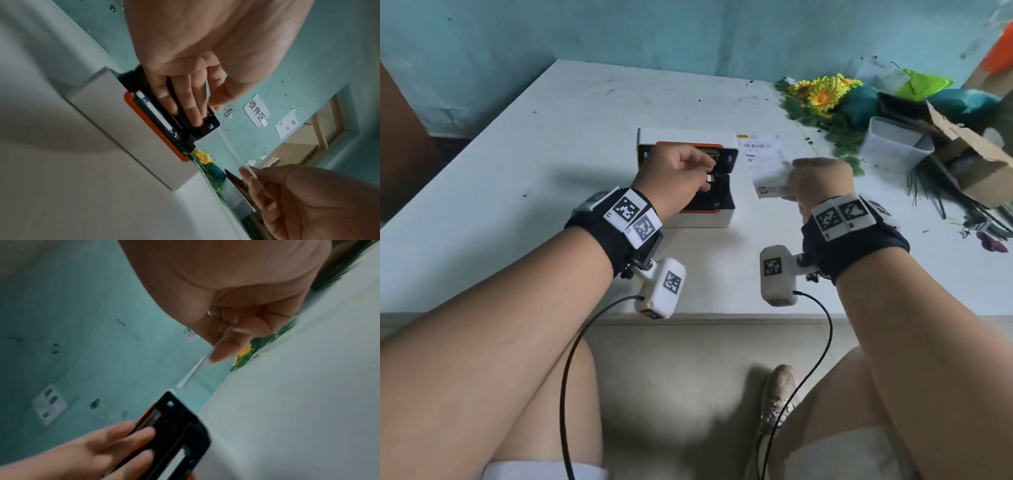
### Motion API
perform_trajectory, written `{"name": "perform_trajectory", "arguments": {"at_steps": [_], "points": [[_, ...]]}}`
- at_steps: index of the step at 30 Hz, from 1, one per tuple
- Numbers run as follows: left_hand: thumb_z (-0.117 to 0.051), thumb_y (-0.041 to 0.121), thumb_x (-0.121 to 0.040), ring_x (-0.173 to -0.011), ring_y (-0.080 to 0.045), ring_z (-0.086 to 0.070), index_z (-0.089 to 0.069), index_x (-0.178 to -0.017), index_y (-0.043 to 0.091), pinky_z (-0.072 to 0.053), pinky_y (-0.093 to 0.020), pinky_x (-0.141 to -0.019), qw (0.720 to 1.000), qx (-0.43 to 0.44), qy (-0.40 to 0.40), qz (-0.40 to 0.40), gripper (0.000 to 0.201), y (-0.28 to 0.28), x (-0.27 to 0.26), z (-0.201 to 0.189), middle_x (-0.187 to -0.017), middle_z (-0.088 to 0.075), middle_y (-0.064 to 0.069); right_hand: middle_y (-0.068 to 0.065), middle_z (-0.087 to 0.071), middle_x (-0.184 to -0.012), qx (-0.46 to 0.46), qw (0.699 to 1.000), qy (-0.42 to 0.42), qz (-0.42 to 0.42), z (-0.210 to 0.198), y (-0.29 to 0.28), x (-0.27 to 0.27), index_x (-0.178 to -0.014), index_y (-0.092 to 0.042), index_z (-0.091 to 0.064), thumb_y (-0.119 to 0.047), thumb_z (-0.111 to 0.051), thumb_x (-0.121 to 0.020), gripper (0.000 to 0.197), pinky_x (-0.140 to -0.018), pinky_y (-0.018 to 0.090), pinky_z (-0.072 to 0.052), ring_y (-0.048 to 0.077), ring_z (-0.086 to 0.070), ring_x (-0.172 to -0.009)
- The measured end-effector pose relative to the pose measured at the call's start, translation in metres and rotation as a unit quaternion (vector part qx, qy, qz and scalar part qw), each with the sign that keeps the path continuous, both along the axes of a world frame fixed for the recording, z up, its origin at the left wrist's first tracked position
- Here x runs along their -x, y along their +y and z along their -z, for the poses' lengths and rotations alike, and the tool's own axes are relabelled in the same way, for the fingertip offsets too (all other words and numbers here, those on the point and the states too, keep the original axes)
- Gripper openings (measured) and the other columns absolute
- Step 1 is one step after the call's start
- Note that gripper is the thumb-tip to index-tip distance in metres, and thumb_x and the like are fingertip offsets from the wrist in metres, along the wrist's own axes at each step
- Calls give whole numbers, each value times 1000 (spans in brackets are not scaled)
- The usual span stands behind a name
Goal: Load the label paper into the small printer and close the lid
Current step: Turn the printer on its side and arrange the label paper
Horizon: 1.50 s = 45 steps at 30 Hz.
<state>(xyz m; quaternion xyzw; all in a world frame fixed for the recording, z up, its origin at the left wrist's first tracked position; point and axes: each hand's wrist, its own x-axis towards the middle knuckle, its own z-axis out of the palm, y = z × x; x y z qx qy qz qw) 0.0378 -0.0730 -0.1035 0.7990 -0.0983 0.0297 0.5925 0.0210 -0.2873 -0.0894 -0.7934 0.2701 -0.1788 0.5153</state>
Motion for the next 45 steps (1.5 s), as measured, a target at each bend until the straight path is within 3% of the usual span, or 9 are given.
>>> {"name": "perform_trajectory", "arguments": {"at_steps": [3,6,10,13,21,25,29,35,45], "points": [[-64,8,-89,-97,-16,-75,-76,-96,22,-57,-24,-89,999,-25,-6,-33,20,-2,0,1,-105,-79,0,1,-73,-108,108,982,151,-17,13,-5,5,-124,-15,-66,-27,-64,-100,27,-69,27,-50,22,-68,-93],[-59,8,-90,-69,-16,-74,-72,-92,17,-57,-21,-67,998,6,-1,-65,16,2,-3,-3,-95,-80,-4,-7,-56,-85,125,972,193,-41,21,-12,-1,-98,-18,-53,-34,-61,-104,18,-56,20,-44,15,-59,-77],[-51,15,-81,-69,-21,-70,-56,-84,20,-63,-35,-70,987,11,-23,-156,7,18,-11,-8,-88,-71,-4,1,-52,-77,211,950,218,-76,15,-1,7,-77,-8,-47,-12,-60,-104,30,-72,25,-46,20,-58,-76],[-52,10,-90,-59,-4,-52,-47,-102,15,-47,-18,-60,978,36,-15,-207,14,32,-13,-13,-80,-49,8,-2,-36,-71,95,984,146,-46,0,16,2,-68,-19,-35,-8,-49,-103,39,-64,30,-39,21,-44,-69],[-51,40,-74,-75,-25,-54,-52,-84,16,-55,-41,-73,978,8,158,-133,25,60,-31,13,-81,-52,-11,1,-32,-59,64,981,114,-144,-1,66,0,-60,-22,-32,-17,-59,-90,40,-58,30,-29,21,-31,-56],[-49,26,-61,-78,-30,-59,-59,-79,12,-55,-46,-78,978,43,177,-101,25,65,-45,33,-81,-60,-15,4,-53,-76,47,978,133,-154,1,85,-3,-78,-15,-56,-40,-59,-99,33,-74,35,-45,23,-54,-75],[-51,4,-79,-88,-38,-73,-69,-71,18,-61,-57,-94,981,50,179,-59,24,48,-8,4,-88,-71,-17,13,-69,-117,49,981,128,-138,0,93,-11,-129,-5,-67,-65,-38,-104,71,-89,34,-45,32,-65,-110],[-47,-5,-97,-98,-19,-75,-59,-143,26,-61,-25,-83,981,-22,184,64,57,30,-15,12,-110,-72,2,19,-50,-156,6,993,115,-38,20,89,-43,-149,-11,-55,-111,-5,-46,152,-121,62,-28,46,-39,-148],[-58,7,-97,-143,-23,-52,-46,-157,15,-42,-28,-112,971,-224,62,54,62,35,-77,2,-158,-52,-8,14,-36,-161,-7,988,151,-29,5,101,-34,-157,-14,-39,-82,-46,-67,113,-123,60,-24,45,-26,-152]]}}
